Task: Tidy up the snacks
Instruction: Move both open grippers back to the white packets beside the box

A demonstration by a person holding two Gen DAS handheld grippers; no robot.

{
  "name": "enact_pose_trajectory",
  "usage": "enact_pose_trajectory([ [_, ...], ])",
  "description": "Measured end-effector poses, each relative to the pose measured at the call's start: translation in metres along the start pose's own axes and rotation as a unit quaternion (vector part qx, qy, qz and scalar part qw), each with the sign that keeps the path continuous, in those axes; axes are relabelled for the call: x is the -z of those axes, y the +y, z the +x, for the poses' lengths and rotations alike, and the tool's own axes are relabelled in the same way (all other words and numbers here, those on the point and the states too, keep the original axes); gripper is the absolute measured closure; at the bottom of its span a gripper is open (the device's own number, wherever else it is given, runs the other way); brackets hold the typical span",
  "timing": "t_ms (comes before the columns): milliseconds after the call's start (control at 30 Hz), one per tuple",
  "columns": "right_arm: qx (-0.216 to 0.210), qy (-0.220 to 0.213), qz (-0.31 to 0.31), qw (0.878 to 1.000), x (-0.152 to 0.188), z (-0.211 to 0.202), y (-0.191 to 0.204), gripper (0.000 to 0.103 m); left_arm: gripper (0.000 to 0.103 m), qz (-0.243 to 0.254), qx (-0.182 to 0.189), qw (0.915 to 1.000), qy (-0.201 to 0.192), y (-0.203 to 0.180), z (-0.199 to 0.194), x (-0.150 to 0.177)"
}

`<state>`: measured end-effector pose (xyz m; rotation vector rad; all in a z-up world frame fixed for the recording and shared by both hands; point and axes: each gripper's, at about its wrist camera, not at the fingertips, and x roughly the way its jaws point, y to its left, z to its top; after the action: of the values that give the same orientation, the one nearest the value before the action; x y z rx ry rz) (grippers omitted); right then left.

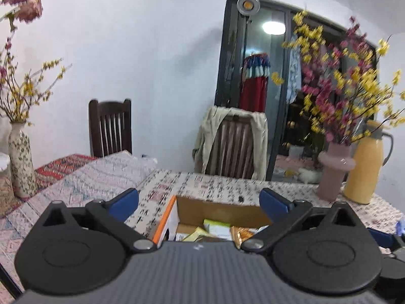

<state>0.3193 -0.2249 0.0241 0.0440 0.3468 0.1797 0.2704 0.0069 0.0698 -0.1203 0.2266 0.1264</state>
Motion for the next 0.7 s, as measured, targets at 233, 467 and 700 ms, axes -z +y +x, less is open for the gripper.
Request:
enact_pose_trajectory([
  [233,-0.002,-0.01,-0.016,1.0,0.002,-0.036,0.007,0.0,0.0,-0.009,0.008,0.9999,-0.007,0.009,-0.037,0.0],
  [467,-0.007,0.011,-0.023,1.0,0.027,-0.067,0.01,0.0,0.0,0.007,0.009,0.9999,0.011,0.028,-0.062,0.023],
  [700,-0.01,0.051,-0.028,0.998,0.059,-0.08,0.008,0.0,0.0,0.035,0.012,0.9987,0.035,0.047,-0.07,0.052],
])
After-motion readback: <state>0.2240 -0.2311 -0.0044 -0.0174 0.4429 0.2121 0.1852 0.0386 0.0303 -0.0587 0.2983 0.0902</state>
